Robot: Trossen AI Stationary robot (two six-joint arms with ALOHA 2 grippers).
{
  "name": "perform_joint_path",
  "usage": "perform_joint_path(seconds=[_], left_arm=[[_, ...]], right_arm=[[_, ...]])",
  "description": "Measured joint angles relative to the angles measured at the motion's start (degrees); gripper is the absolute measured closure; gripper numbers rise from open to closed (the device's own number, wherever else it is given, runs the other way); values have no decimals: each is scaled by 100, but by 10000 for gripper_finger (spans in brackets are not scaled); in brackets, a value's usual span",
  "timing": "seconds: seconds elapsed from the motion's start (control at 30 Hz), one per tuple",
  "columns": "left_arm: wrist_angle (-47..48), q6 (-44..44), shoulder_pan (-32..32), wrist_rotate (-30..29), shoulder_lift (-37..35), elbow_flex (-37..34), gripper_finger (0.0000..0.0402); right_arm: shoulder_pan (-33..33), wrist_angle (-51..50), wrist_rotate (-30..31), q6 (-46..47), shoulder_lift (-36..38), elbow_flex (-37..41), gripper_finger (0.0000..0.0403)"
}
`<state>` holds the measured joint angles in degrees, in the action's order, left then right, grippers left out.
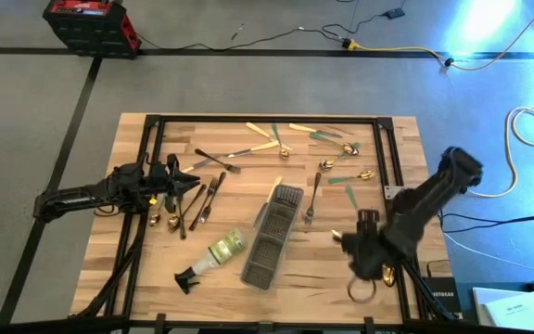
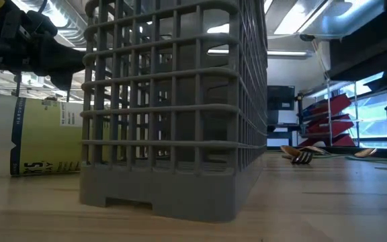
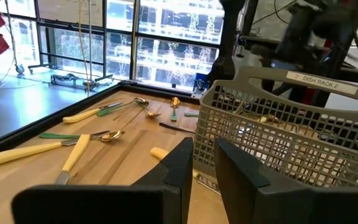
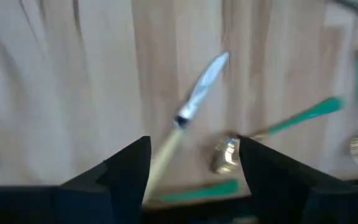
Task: Sort silverware
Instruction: Put the spoon into the silverware basket
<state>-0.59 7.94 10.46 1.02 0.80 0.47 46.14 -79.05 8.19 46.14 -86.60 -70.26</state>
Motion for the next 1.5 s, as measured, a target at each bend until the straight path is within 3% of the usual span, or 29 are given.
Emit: perform_joint_path(seconds=[0.2,0.57,1.03,1.23,1.5], left_arm=[[1,0,1,0,0,2,351],[-1,0,2,1,0,1,350],[-1,0,2,0,0,0,350],[-1,0,0,0,0,2,350],[-1,0,2,2,0,2,350]], right_arm=[[675,-537,234,354,-958,24,174],[1368,102,543,1099,-1001,800,174],[1426,1119,618,1848,-717,2195,174],[1422,1119,629,1936,-717,2433,176],[1422,1135,635,1942,-717,2632,237]])
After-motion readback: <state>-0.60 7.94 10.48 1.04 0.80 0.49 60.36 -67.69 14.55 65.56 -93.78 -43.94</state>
